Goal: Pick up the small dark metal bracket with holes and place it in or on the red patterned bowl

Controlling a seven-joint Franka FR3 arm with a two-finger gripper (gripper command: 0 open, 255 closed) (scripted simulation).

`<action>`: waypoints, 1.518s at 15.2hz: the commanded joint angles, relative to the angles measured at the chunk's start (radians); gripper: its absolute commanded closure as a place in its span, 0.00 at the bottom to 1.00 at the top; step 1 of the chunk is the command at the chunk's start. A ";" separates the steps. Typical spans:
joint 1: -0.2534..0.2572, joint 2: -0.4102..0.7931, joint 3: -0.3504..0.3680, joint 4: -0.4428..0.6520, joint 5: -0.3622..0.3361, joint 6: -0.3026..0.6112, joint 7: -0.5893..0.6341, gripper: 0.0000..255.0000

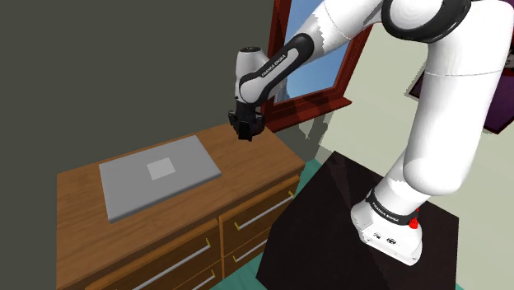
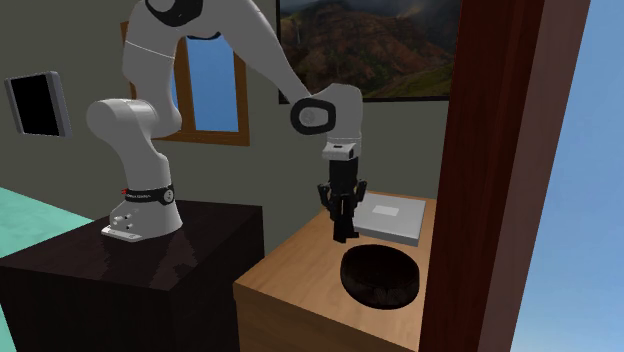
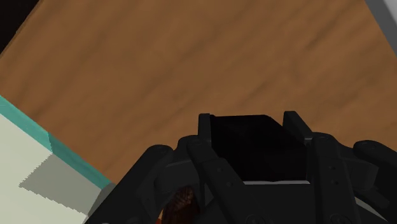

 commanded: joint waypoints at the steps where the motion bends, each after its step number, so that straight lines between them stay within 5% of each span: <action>1: -0.001 -0.022 0.002 -0.003 0.004 -0.019 -0.001 1.00; 8: -0.005 -0.085 0.008 0.007 0.016 -0.091 -0.010 1.00; 21: -0.160 0.174 -0.057 0.417 0.030 -0.241 -0.247 1.00; 23: -0.160 0.190 -0.058 0.413 0.029 -0.221 -0.246 1.00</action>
